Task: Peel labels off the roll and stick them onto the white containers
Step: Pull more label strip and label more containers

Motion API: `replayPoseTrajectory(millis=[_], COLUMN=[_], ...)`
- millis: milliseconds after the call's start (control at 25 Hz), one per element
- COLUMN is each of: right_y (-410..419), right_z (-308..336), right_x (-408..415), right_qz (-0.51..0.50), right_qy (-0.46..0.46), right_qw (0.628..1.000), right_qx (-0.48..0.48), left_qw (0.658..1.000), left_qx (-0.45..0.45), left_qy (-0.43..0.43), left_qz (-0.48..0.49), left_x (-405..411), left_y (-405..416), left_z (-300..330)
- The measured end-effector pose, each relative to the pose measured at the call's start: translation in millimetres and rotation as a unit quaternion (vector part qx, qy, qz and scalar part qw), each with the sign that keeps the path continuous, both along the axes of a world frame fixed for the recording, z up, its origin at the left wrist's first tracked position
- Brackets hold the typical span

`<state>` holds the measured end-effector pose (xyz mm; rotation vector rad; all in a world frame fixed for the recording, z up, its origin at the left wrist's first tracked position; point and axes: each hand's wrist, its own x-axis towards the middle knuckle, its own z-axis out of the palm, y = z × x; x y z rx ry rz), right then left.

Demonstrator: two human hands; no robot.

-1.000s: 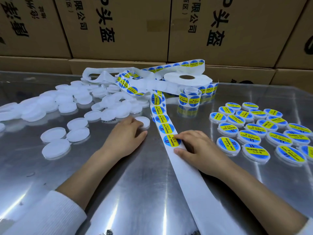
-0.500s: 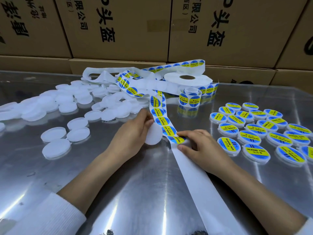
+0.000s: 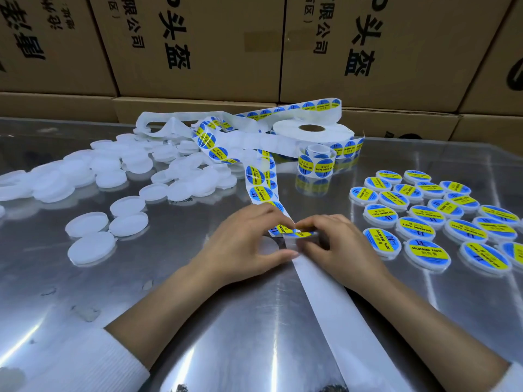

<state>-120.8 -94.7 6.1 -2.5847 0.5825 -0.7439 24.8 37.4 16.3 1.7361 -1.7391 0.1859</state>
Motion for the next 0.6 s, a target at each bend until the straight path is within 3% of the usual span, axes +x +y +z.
replayPoseTrajectory(millis=[280, 480, 600], right_y=[0, -2, -3], right_z=[-1, -3, -1], right_x=[-1, -1, -2], right_qz=[-0.014, -0.027, -0.049], right_qy=[0.009, 0.014, -0.002], right_qw=[0.999, 0.998, 0.998], right_qx=[0.029, 0.054, 0.024], left_qw=[0.996, 0.963, 0.955], left_qx=[-0.061, -0.176, -0.183], left_qy=[0.037, 0.162, 0.185], left_qz=[0.059, 0.125, 0.139], left_x=[-2, 6, 9], left_y=[0, 2, 3], left_z=[4, 14, 15])
